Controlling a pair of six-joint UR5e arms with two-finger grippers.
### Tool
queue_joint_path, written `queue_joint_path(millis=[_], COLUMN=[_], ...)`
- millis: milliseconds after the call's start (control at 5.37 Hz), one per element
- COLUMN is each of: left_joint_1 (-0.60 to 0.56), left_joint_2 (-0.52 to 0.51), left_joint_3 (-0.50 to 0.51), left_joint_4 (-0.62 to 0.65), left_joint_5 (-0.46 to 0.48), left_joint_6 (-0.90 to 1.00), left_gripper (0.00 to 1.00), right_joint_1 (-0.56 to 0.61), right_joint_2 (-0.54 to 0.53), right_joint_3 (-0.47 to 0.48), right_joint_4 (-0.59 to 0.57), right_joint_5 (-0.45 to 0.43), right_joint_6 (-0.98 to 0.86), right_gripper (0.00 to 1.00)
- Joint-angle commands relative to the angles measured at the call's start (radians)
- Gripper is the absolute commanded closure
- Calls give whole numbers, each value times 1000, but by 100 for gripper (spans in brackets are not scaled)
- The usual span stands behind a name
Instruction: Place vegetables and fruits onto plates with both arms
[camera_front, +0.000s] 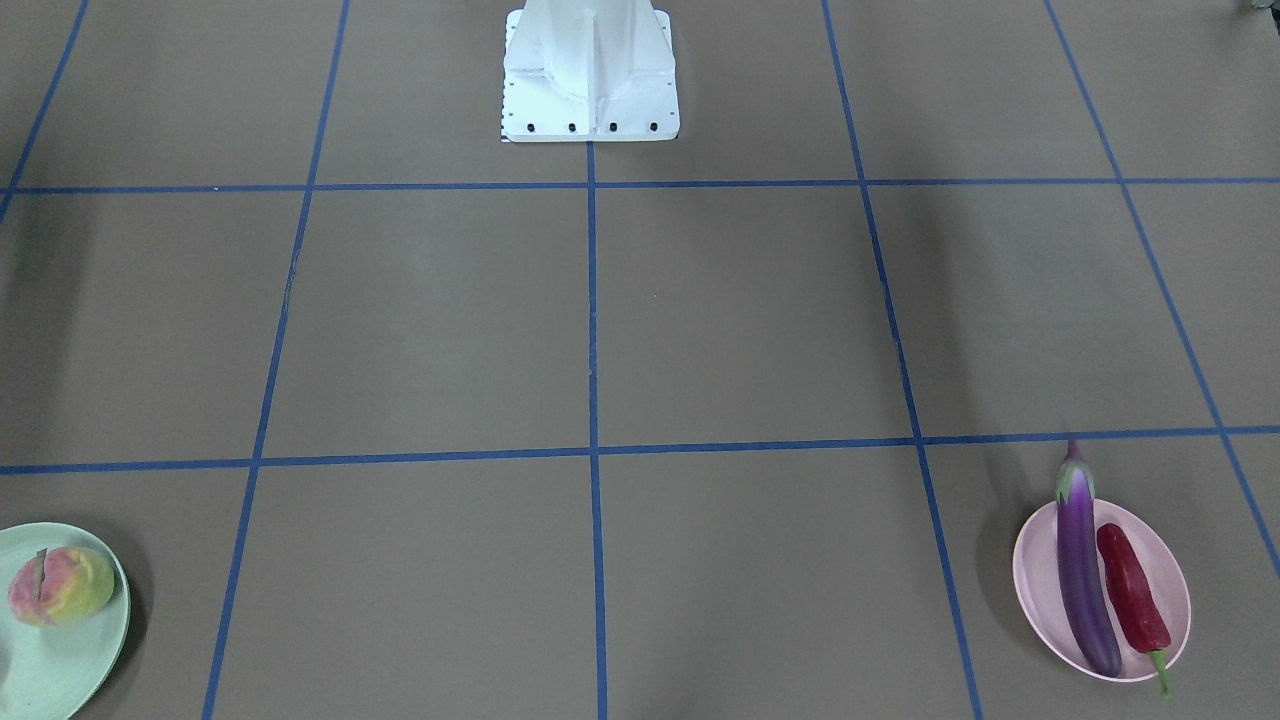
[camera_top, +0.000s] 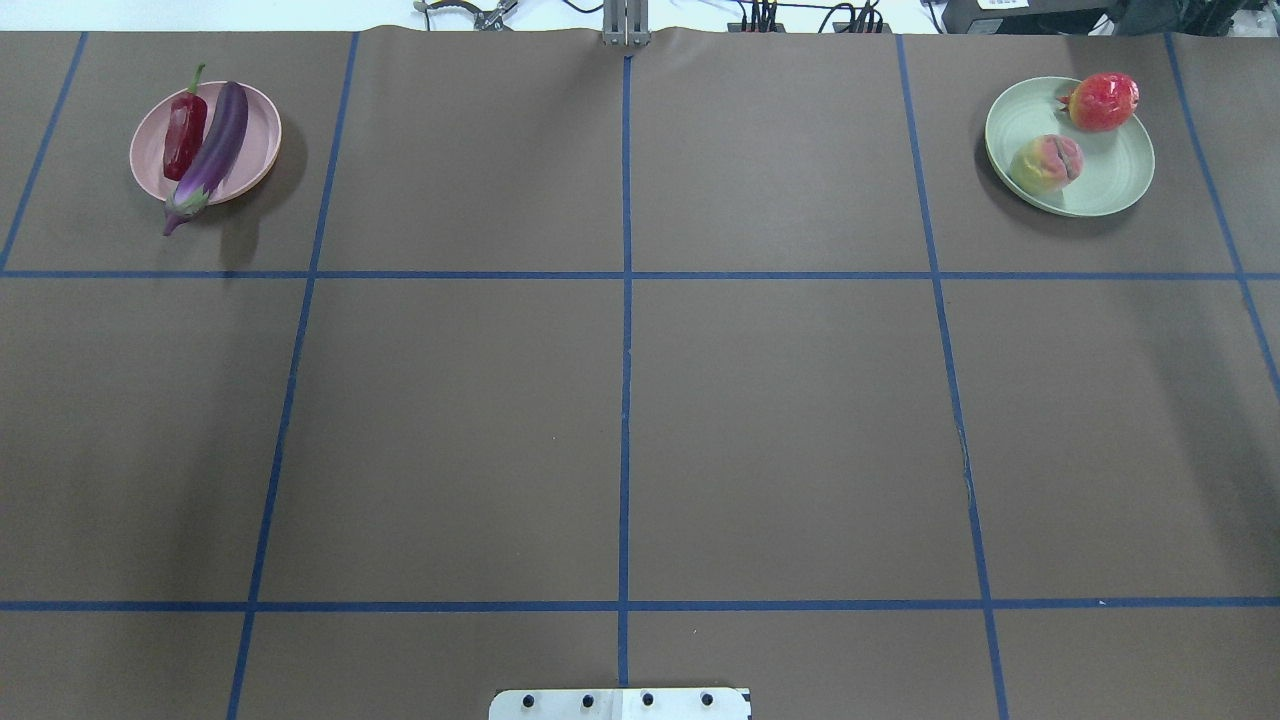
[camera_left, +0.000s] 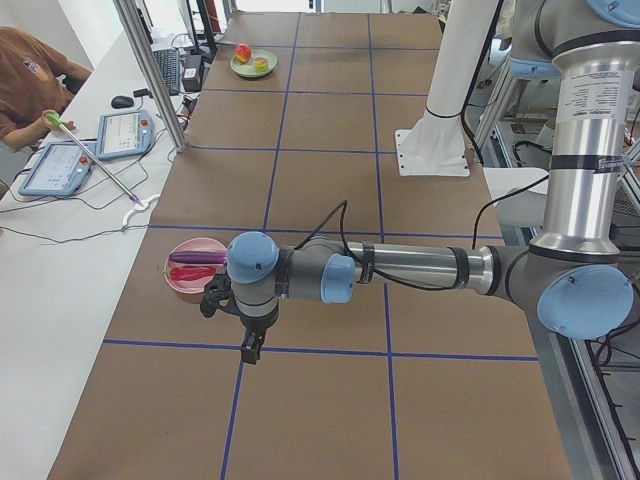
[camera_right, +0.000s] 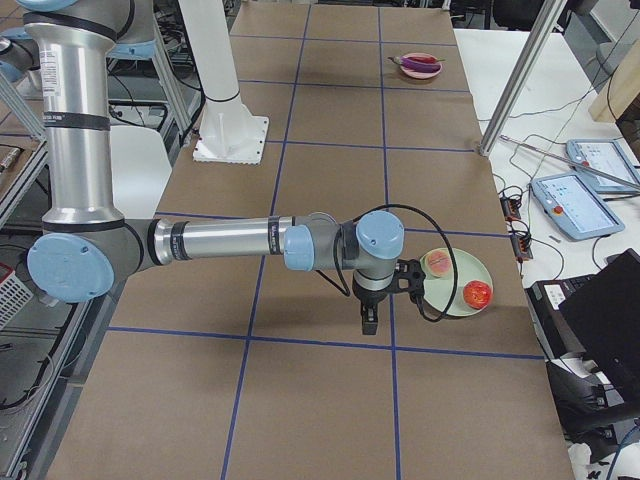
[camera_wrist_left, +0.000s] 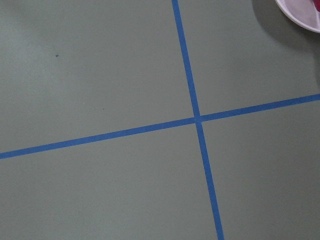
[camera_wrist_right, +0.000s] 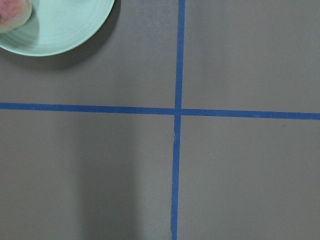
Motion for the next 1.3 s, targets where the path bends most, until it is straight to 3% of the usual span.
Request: queue_joint_path(millis=[0, 1117], left_joint_1=[0, 20], left_joint_2=[0, -14], left_joint_3=[0, 5], left_joint_4=[0, 6], left_joint_5=[0, 1], left_joint_6=[0, -2], left_gripper=[0, 0], right_joint_1=[0, 0], right_joint_2=[0, 0], right_joint_3=[0, -1], right_joint_4=[2, 6], right_joint_5=[4, 12], right_joint_6=[0, 0], right_gripper=[0, 0])
